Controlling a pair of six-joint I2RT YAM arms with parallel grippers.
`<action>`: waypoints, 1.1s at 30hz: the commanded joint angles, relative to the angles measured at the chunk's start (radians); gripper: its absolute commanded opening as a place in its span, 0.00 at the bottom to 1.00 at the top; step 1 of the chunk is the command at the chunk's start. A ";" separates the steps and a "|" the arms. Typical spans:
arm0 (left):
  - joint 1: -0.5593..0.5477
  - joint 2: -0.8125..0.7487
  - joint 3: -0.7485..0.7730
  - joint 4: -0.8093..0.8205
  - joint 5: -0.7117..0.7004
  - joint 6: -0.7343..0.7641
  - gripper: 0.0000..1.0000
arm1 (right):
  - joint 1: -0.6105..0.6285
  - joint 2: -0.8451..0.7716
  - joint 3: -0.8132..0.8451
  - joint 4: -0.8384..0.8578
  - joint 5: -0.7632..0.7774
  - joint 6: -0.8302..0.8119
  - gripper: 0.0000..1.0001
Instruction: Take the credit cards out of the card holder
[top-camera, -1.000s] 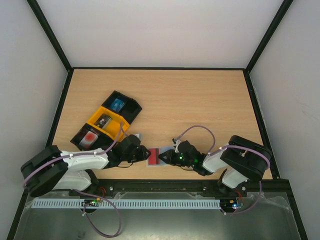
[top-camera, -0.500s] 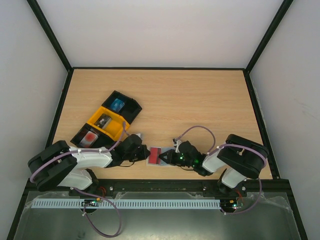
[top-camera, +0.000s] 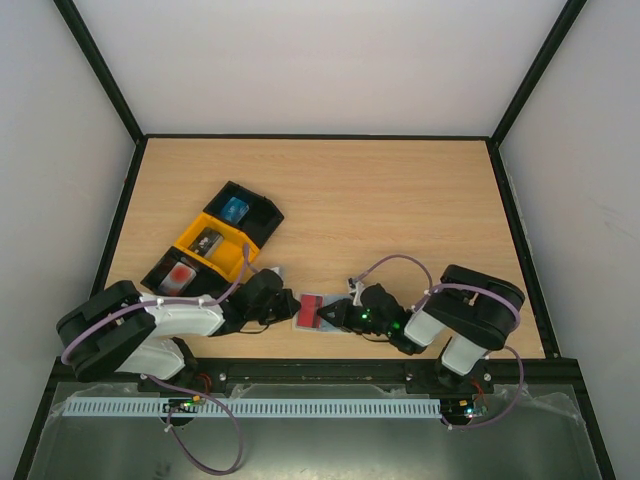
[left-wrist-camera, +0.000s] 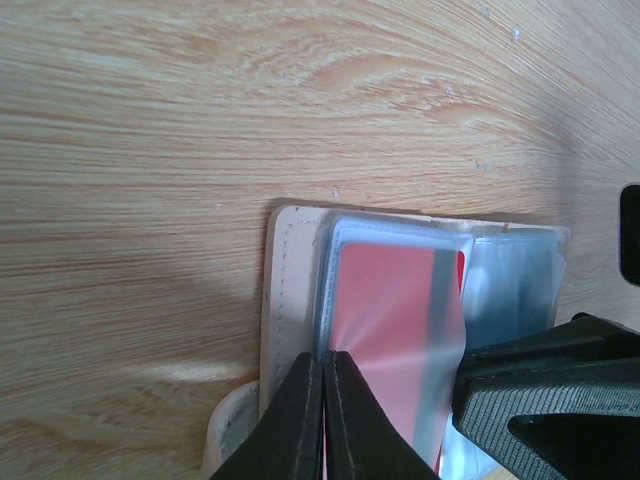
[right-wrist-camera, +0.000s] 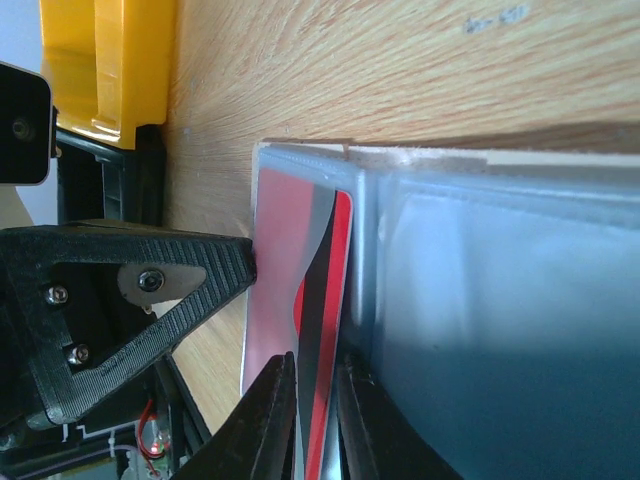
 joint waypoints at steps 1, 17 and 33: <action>-0.033 0.043 -0.026 0.017 0.080 -0.043 0.04 | 0.009 0.052 0.004 0.095 -0.020 0.066 0.14; -0.045 -0.072 -0.050 -0.037 0.025 -0.063 0.07 | 0.008 0.083 -0.003 0.196 -0.028 0.135 0.14; -0.047 -0.011 -0.067 0.020 0.045 -0.060 0.03 | 0.009 0.105 0.008 0.145 -0.015 0.137 0.14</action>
